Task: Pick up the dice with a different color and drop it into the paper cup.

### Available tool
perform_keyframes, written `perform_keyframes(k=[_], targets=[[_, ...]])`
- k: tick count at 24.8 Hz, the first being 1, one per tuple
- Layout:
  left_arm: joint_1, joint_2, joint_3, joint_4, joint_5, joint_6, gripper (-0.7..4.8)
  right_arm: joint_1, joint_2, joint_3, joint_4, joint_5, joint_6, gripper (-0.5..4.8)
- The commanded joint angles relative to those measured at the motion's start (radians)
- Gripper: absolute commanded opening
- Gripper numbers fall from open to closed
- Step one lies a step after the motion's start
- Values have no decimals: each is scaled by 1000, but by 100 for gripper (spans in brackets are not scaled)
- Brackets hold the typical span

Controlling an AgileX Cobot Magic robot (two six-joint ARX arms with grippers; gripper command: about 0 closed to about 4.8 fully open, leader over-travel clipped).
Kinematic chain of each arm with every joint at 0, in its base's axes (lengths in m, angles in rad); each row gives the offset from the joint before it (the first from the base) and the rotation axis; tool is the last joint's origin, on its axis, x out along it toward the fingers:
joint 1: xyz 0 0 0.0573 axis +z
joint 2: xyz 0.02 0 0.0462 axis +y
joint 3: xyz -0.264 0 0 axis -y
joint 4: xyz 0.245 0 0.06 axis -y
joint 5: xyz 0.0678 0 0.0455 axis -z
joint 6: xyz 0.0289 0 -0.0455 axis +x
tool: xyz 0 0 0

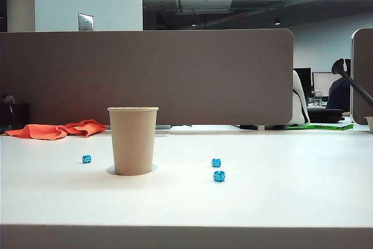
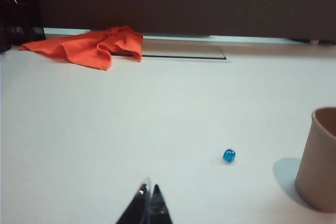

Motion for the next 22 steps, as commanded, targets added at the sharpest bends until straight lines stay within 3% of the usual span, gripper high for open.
perform_keyframes(k=[1, 7, 13, 16, 22], targets=[[2, 1, 3, 34, 14, -7, -5, -1, 0, -1, 13, 37, 26, -1], [2, 1, 3, 60, 22, -6, -5, 0, 0, -1, -19, 74, 61, -1], [2, 1, 3, 138, 23, 66, -5, 0, 0, -1, -99, 68, 60, -1], [2, 1, 3, 137, 23, 109, -5, 0, 0, -1, -90, 66, -2, -1], [2, 1, 3, 137, 21, 106, -5, 0, 0, -1, -91, 66, -7, -1]])
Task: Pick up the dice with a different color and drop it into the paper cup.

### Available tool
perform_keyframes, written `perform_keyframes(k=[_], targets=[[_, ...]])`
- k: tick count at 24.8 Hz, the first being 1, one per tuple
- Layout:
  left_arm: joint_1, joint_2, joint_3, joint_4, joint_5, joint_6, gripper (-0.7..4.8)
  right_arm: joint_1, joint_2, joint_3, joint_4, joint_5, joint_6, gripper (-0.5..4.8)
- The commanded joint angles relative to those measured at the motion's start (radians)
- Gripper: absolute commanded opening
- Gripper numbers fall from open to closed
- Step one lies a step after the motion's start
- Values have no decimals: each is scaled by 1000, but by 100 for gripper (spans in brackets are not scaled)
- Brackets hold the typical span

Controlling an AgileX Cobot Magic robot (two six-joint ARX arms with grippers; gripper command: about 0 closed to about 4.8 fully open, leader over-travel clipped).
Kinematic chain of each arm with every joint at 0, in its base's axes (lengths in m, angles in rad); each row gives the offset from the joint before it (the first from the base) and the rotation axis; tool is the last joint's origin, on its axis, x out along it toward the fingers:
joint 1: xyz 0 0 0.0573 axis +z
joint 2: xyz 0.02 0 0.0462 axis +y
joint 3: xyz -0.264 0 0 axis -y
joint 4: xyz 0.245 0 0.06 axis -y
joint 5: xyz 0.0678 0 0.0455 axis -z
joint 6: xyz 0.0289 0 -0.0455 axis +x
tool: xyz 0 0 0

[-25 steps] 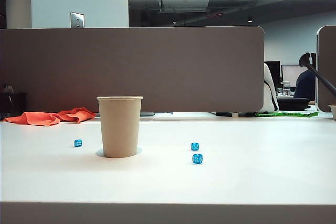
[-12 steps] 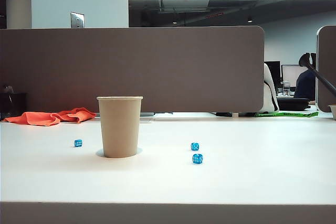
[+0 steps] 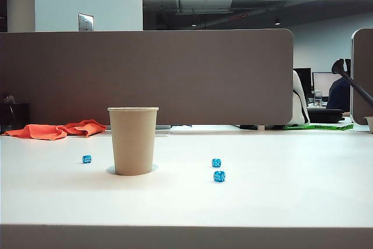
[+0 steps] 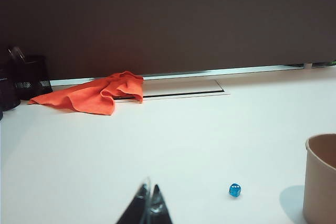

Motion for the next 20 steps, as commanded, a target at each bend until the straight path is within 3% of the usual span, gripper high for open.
perform_keyframes(k=[1, 20], targets=[[2, 1, 3, 10, 2, 2, -5, 0, 0, -1, 18, -3, -5, -1], [2, 1, 3, -34, 4, 2, -4, 0, 0, -1, 12, -2, -5, -1]])
